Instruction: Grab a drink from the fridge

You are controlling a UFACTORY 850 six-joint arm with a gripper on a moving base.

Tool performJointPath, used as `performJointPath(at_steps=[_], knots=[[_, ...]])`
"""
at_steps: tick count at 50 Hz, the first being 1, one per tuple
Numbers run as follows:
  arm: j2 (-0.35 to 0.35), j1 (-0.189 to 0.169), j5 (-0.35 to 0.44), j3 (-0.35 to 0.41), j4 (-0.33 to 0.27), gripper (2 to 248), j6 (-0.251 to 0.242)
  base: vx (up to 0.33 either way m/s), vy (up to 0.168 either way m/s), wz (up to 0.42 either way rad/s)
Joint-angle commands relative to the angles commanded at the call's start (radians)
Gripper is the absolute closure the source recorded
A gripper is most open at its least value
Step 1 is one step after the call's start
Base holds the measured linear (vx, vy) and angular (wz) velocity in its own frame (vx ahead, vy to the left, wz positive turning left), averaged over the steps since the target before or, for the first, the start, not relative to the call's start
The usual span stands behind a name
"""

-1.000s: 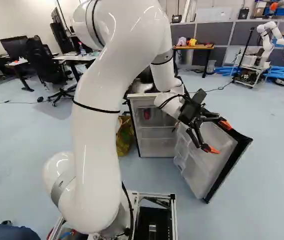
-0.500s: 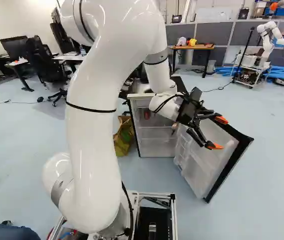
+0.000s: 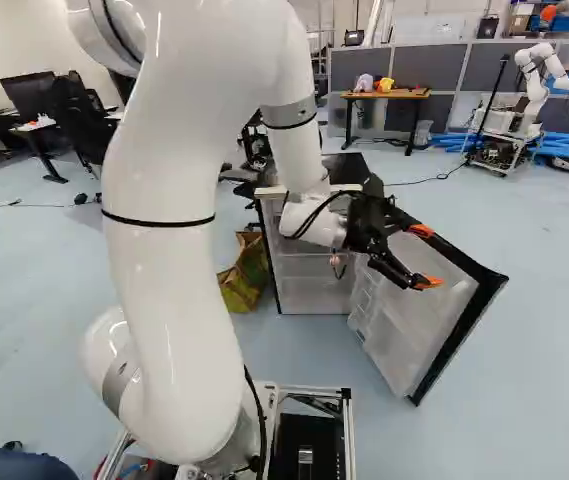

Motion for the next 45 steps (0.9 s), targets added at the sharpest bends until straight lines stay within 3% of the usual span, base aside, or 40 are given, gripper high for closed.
performJointPath(at_steps=[45], knots=[[0.230, 0.086, -0.030, 0.303, -0.474, 3, 0.000, 0.000, 0.000, 0.000]])
